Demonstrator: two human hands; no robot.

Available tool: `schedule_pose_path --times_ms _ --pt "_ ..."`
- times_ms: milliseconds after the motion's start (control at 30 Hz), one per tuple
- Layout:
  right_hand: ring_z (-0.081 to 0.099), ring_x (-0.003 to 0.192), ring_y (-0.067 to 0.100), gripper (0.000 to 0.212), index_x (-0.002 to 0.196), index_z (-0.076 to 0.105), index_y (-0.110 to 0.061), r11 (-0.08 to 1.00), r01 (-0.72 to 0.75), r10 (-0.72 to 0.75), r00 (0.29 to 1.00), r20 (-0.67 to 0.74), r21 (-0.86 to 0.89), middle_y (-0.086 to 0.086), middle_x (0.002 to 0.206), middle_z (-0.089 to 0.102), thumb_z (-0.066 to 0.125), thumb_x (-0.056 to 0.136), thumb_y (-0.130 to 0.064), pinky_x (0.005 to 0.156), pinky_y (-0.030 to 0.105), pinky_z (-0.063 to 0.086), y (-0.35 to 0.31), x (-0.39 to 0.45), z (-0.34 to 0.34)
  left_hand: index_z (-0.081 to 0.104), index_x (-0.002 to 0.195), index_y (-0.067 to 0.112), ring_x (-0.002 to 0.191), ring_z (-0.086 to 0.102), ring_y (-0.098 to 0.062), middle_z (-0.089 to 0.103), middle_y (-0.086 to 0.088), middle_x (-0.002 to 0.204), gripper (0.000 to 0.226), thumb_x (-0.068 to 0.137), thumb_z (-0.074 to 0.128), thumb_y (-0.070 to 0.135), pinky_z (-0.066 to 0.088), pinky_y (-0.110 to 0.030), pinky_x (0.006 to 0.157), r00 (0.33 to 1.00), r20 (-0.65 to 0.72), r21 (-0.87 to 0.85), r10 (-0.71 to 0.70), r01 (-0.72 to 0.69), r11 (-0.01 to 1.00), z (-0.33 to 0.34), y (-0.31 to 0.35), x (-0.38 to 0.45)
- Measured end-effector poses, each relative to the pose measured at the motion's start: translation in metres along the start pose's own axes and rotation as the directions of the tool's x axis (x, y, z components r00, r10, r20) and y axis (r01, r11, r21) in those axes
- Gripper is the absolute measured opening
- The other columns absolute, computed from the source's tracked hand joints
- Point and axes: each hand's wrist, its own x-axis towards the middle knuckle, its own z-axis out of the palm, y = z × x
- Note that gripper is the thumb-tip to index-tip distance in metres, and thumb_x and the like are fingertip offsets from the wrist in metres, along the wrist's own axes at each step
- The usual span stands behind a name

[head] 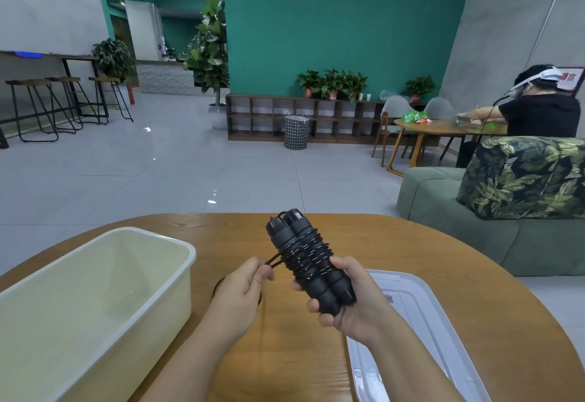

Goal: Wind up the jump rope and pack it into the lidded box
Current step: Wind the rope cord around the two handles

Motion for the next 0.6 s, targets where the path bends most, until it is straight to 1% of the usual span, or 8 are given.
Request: schedule_pose_path --times_ms 67,167,267,400,433,500,533,600 --pt "0.056 0.047 0.020 0.043 0.089 0.077 -0.009 0.999 -0.026 0.026 1.000 0.017 0.041 0.018 0.090 0.072 0.053 0.072 -0.040 0.034 0.017 0.035 0.001 0.001 0.003 0.052 0.088 0.045 0.078 0.055 0.007 0.066 0.015 0.082 0.021 0.092 0.032 0.037 0.037 -0.006 0.066 0.999 0.042 -0.061 0.016 -0.014 0.998 0.004 0.004 -0.002" --pt "0.058 0.046 0.019 0.047 0.090 0.077 -0.008 0.995 -0.045 0.041 0.998 0.045 0.094 0.016 0.092 0.073 0.056 0.070 -0.046 0.032 0.018 0.038 0.003 0.002 0.004 0.046 0.110 0.050 0.104 0.050 0.018 0.056 0.041 0.108 0.029 0.089 0.027 0.047 0.035 0.001 0.081 0.995 0.081 -0.132 0.052 -0.041 0.990 0.009 0.007 -0.004" --pt "0.063 0.051 0.019 0.053 0.094 0.077 -0.009 0.993 -0.066 0.058 0.994 0.088 0.094 0.013 0.094 0.074 0.054 0.072 -0.052 0.036 0.021 0.047 0.005 0.001 0.005 0.046 0.114 0.049 0.109 0.048 0.017 0.057 0.039 0.113 0.030 0.090 0.028 0.047 0.035 -0.001 0.085 0.993 0.093 -0.142 0.072 -0.058 0.988 0.010 0.006 -0.005" --pt "0.072 0.079 0.028 0.055 0.110 0.071 -0.011 1.000 -0.025 0.025 0.999 0.019 0.014 0.014 0.107 0.073 0.056 0.076 -0.051 0.064 0.037 0.059 0.008 0.005 0.005 0.055 0.091 0.037 0.088 0.057 0.002 0.065 0.018 0.085 0.022 0.094 0.033 0.035 0.041 -0.018 0.072 0.994 -0.037 -0.056 0.099 -0.101 0.993 0.010 0.009 -0.006" --pt "0.071 0.089 0.028 0.055 0.117 0.067 -0.015 0.999 0.033 -0.034 0.999 -0.033 -0.029 0.012 0.112 0.071 0.059 0.076 -0.050 0.074 0.041 0.058 0.010 0.009 0.002 0.055 0.083 0.032 0.079 0.056 -0.003 0.062 0.016 0.075 0.023 0.095 0.035 0.031 0.040 -0.023 0.066 0.992 -0.080 -0.032 0.093 -0.096 0.995 0.010 0.008 -0.006" --pt "0.066 0.105 0.023 0.045 0.125 0.058 -0.032 0.956 0.193 -0.231 0.959 -0.163 -0.220 0.004 0.121 0.067 0.062 0.081 -0.044 0.087 0.044 0.054 0.010 0.015 0.000 0.051 0.075 0.026 0.067 0.050 -0.009 0.057 0.014 0.069 0.026 0.096 0.036 0.027 0.037 -0.028 0.060 0.989 -0.122 0.026 0.084 -0.082 0.996 0.008 0.003 -0.005" --pt "0.065 0.108 0.018 0.037 0.124 0.055 -0.043 0.892 0.257 -0.349 0.915 -0.205 -0.373 0.000 0.123 0.065 0.060 0.087 -0.037 0.092 0.040 0.053 0.009 0.015 0.003 0.050 0.074 0.025 0.064 0.049 -0.011 0.056 0.012 0.068 0.026 0.095 0.036 0.029 0.037 -0.030 0.059 0.988 -0.124 0.065 0.087 -0.080 0.995 0.008 0.000 -0.005" --pt "0.058 0.110 0.003 0.039 0.116 0.051 -0.053 0.704 0.305 -0.504 0.851 -0.148 -0.641 -0.009 0.121 0.059 0.049 0.097 -0.020 0.095 0.020 0.046 0.006 0.014 0.010 0.049 0.072 0.024 0.062 0.049 -0.012 0.052 0.005 0.062 0.027 0.095 0.036 0.030 0.037 -0.032 0.059 0.989 -0.123 0.144 0.086 -0.068 0.987 0.010 -0.003 -0.004"
